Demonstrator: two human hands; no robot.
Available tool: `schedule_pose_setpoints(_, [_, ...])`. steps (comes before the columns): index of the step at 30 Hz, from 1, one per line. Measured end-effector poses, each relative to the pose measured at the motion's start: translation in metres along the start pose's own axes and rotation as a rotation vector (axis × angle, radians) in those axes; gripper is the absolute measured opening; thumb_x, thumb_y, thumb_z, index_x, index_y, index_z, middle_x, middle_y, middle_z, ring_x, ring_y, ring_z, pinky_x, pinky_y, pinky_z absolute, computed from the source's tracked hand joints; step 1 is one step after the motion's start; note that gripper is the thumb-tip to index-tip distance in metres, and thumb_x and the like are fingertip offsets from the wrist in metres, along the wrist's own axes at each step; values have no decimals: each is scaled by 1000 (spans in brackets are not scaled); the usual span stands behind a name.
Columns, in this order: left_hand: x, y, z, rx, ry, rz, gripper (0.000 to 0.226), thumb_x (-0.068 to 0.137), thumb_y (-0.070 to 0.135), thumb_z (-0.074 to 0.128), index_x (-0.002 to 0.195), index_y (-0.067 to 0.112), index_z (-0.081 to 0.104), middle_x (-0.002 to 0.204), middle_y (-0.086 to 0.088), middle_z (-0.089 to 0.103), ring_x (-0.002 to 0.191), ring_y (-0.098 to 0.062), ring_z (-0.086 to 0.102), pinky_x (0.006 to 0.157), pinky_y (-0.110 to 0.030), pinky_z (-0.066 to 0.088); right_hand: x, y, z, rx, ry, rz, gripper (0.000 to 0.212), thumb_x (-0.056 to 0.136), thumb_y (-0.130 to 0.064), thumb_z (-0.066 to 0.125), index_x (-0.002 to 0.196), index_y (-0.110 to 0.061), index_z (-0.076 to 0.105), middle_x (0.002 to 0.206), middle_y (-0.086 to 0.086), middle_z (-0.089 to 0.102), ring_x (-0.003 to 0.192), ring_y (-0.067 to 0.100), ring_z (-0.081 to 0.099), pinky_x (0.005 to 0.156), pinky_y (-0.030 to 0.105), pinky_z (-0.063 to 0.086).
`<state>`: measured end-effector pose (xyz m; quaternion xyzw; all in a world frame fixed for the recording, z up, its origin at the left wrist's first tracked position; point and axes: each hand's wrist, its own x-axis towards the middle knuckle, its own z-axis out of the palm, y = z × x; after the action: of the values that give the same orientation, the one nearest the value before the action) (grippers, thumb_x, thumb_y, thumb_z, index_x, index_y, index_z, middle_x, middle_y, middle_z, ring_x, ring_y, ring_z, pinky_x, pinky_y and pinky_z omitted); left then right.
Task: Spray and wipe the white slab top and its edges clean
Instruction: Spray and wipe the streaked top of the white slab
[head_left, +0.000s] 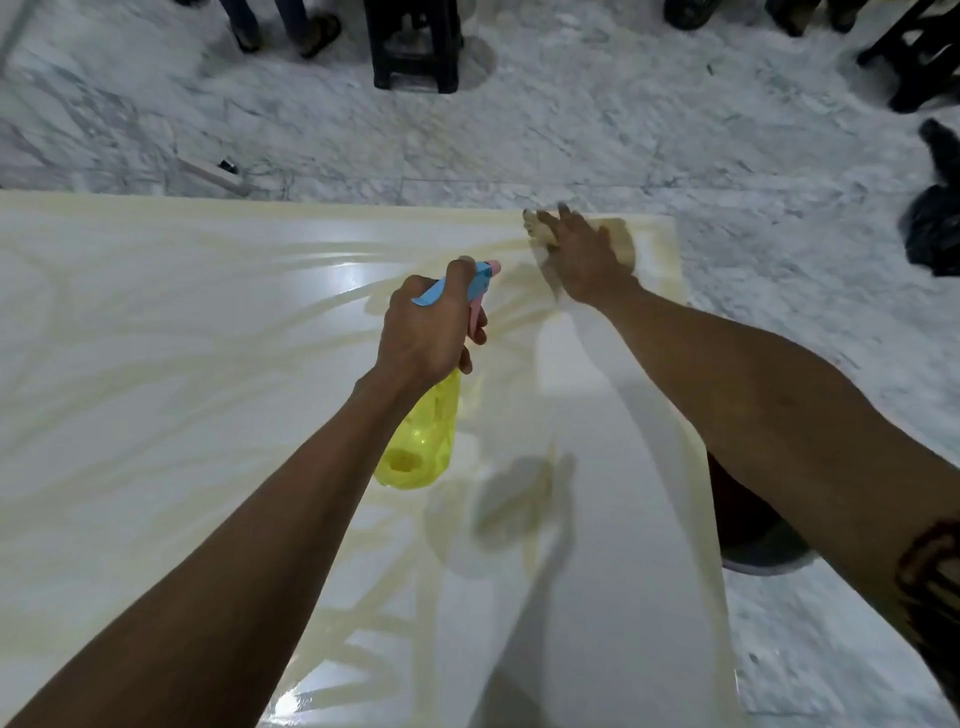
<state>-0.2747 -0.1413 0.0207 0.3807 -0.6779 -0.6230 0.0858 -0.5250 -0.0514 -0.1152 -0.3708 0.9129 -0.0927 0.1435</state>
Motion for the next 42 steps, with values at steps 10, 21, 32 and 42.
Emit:
schedule_pose_setpoints(10, [-5, -34, -4, 19, 4, -100, 55, 87, 54, 44, 100, 16, 81, 71, -13, 67, 65, -25, 68, 42, -29, 48, -62, -13, 73, -176, -32, -56, 58, 105, -42, 30, 158, -30, 10, 167, 5, 6, 153, 32, 0, 120, 60, -1])
schedule_pose_setpoints(21, [-109, -84, -17, 109, -58, -147, 70, 86, 58, 44, 89, -1, 80, 62, -7, 69, 67, -37, 71, 47, -31, 50, -262, -71, 121, -39, -190, -72, 67, 96, -48, 16, 156, -20, 25, 164, 10, 22, 152, 35, 14, 118, 61, 7])
schedule_pose_setpoints(32, [-252, -139, -71, 81, -147, -149, 85, 76, 65, 46, 102, -9, 79, 57, -5, 66, 65, -37, 70, 48, -33, 50, -470, -168, 130, 317, -453, 76, 63, 100, -57, 27, 155, -25, 28, 162, 1, 26, 151, 24, 19, 123, 46, 11])
schedule_pose_setpoints(42, [-232, -79, -88, 54, -140, -49, 83, 62, 69, 49, 103, 5, 82, 67, -10, 70, 65, -29, 71, 49, -35, 53, -407, -149, 8, 1232, -47, 489, 50, 102, -51, 42, 134, -15, 56, 129, 8, 64, 115, 26, 63, 102, 45, 50])
